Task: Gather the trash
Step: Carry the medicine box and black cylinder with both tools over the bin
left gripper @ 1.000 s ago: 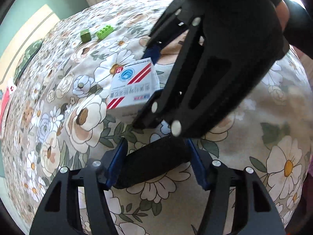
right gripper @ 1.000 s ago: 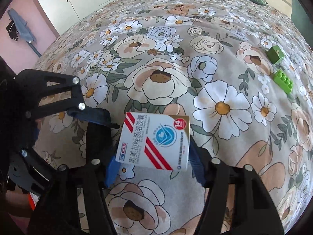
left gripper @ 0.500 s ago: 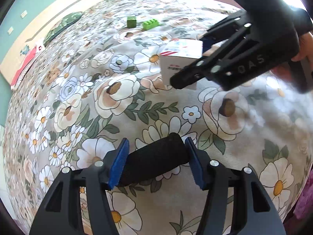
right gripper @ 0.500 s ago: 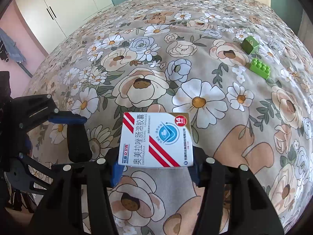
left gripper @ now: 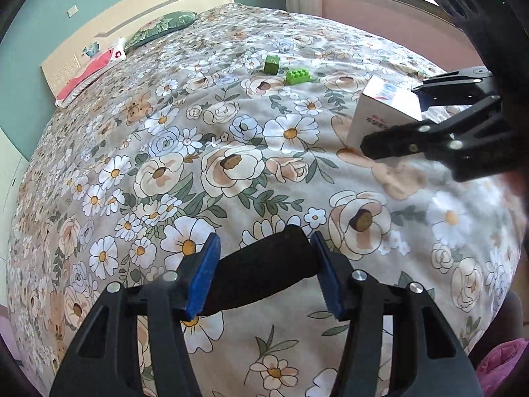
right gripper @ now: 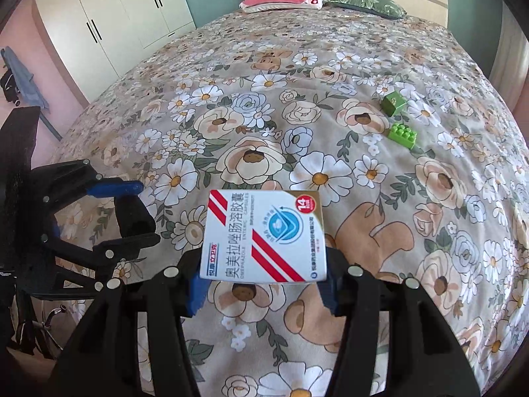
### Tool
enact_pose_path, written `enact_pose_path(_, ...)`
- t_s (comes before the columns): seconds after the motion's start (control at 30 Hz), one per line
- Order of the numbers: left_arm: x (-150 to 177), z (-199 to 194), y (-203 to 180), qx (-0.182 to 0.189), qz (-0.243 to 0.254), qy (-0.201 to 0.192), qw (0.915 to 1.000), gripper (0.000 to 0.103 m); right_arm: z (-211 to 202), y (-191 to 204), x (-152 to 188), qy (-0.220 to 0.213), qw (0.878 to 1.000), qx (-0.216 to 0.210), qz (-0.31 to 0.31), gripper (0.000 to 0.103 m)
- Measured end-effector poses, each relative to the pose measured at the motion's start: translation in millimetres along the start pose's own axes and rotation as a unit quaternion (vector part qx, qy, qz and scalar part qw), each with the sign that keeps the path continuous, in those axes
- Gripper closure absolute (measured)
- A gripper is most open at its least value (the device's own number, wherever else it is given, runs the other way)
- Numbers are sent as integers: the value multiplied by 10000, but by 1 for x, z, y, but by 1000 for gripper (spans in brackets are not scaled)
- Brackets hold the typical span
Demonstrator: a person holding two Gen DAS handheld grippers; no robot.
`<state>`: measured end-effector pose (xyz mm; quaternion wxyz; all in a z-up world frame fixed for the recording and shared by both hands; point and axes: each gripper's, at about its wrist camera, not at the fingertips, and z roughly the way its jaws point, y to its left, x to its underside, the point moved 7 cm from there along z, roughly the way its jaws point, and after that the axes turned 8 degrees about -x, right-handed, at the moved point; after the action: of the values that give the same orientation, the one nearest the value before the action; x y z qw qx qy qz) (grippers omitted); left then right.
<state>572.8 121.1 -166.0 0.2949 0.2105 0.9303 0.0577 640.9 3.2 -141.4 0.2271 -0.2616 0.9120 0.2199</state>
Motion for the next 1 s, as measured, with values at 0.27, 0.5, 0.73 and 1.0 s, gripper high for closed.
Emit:
enact_pose_path(0.27, -15, -79, -21, -315, -58, -154, 9994, 45, -93, 32, 11, -306, 9991, 149, -244, 48)
enact_pose_path(0.5, -29, -174, -43, -617, -55, -490, 9969, 45, -192, 65, 24, -710, 9956, 336, -518, 48)
enact_pose_path(0.73, -28, -259, -70, -899, -49, -857, 9922, 45, -283, 104, 48, -1087, 9895, 497, -811, 48)
enact_pose_path(1.0, -14, -338, -92, -1117, -86, -1201, 9864, 45, -371, 156, 83, -1456, 9798, 635, -1215, 48)
